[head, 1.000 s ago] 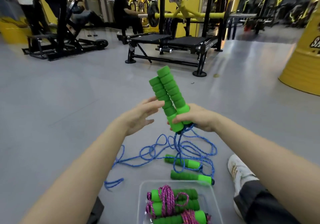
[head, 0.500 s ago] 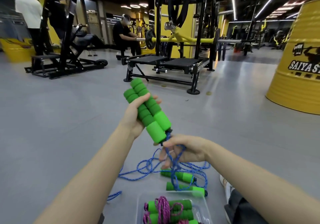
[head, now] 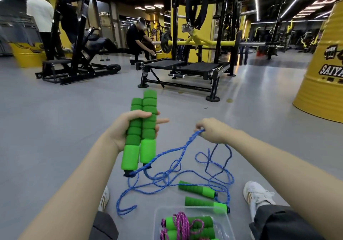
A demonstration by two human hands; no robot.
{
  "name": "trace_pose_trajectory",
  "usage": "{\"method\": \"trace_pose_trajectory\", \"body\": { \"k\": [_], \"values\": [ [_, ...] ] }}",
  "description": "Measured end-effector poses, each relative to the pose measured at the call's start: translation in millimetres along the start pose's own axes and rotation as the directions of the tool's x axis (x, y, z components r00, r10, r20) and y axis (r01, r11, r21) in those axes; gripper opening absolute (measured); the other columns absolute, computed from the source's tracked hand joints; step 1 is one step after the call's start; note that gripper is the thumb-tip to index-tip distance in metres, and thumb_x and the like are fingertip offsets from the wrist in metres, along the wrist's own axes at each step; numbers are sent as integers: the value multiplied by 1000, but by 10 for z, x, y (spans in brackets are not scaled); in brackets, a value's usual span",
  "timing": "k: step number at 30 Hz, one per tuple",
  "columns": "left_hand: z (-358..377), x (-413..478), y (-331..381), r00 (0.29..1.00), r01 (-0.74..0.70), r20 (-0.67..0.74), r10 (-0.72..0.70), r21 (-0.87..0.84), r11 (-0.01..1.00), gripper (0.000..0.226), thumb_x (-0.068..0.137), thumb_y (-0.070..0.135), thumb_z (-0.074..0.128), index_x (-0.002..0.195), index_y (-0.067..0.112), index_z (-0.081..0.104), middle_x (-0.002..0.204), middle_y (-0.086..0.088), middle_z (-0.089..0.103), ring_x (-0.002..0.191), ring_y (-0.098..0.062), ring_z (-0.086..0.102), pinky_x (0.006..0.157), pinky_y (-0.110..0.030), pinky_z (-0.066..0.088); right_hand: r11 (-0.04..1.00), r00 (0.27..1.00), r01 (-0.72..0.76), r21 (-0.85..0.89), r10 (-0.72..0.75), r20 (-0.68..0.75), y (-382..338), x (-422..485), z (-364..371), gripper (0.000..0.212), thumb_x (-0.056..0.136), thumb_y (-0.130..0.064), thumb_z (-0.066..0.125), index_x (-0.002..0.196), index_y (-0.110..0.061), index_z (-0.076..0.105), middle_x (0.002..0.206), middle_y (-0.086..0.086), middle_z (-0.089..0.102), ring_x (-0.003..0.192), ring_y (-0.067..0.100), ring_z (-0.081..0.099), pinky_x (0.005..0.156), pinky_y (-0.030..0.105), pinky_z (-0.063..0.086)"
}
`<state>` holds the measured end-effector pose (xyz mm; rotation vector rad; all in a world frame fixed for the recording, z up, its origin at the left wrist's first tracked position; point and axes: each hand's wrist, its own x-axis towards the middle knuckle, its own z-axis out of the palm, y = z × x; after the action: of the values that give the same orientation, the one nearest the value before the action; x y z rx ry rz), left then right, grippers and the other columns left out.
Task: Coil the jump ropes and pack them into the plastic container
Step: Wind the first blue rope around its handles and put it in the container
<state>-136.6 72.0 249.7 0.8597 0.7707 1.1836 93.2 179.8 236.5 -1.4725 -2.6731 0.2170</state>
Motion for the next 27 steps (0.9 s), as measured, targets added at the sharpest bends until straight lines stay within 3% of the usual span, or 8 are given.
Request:
{"method": "trace_pose_trajectory", "body": {
  "k": [5,10,12,14,17,21,24,27],
  "values": [
    [180,51,-74,976,158,119,-182,187,969,50,35,18,90,82,9,75,110,-23,66,60,-23,65,59,-31,55,982,982,189,-17,-189,-13,-487,111,-218,27,87,-6,47,113,-13,50,111,12,59,97,30,55,75,34,44],
    [174,36,-110,956,117,234,-174,239,964,45,43,21,86,85,11,74,87,-10,68,60,-21,62,63,-30,53,954,960,278,112,-281,5,-613,72,-139,30,86,-1,46,69,-26,44,80,-2,49,77,18,45,61,26,31],
    [104,42,-103,967,97,206,-148,239,966,46,43,20,87,85,9,73,83,-8,65,61,-21,62,62,-30,53,949,967,252,187,-251,-30,-532,119,-32,18,87,-7,48,77,-22,52,82,1,55,81,23,49,68,29,36],
    [-12,0,-73,988,69,122,-92,181,981,44,42,18,86,83,7,73,80,-8,64,60,-21,62,59,-29,54,980,990,142,143,-140,-21,-330,168,62,11,89,-12,48,82,-15,55,79,5,54,80,26,49,70,33,39],
    [-281,-83,-32,984,-29,-171,42,76,997,25,63,11,72,86,5,67,74,-8,63,56,-19,62,56,-26,55,990,986,-99,100,111,-121,76,166,88,15,90,-13,47,86,-11,61,92,16,61,88,35,57,73,35,45],
    [-712,-126,-33,766,-192,-610,203,84,978,11,87,12,49,79,13,56,50,-3,63,43,-14,59,49,-20,51,902,862,-249,353,372,-344,362,148,-100,23,84,-6,47,97,-13,64,107,17,66,95,37,62,81,37,50],
    [-946,-171,-68,609,-309,-756,240,53,950,12,86,13,51,74,15,50,44,0,60,53,-17,55,59,-30,46,873,778,-180,453,408,-477,354,172,-305,15,88,-13,52,96,-7,64,97,14,61,93,36,59,80,38,48],
    [-967,-199,-75,611,-258,-758,231,85,962,8,85,13,54,78,15,53,46,0,62,60,-19,54,62,-32,46,739,709,26,674,461,-533,230,191,-468,40,92,-36,52,80,1,64,62,8,47,55,25,46,62,40,49]
  ]
}}
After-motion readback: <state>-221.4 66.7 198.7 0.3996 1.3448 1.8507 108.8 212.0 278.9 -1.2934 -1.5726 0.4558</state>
